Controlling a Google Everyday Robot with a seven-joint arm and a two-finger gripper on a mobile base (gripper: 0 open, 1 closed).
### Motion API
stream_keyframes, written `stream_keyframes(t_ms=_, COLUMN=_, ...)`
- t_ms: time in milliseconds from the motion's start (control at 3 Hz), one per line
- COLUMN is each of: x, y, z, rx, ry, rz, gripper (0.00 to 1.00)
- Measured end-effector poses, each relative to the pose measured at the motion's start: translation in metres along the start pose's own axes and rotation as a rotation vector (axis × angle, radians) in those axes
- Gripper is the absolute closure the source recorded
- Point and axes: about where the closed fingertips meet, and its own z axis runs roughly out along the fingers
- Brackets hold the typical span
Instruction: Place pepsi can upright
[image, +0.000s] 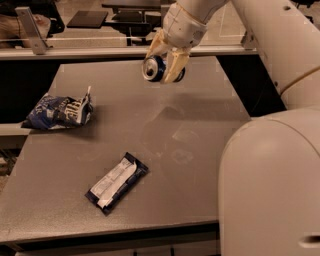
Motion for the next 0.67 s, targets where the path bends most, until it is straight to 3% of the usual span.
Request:
stream_keyframes(t_ms=333, x=-0.012, y=0.005, z=-0.015, rx=0.041, ry=-0.13, rz=0.125, gripper=1.0)
stream_keyframes(t_ms=667, x=-0.018, y=0.02, z=-0.021, rx=0.05, ry=-0.286, rz=0.278, gripper=1.0)
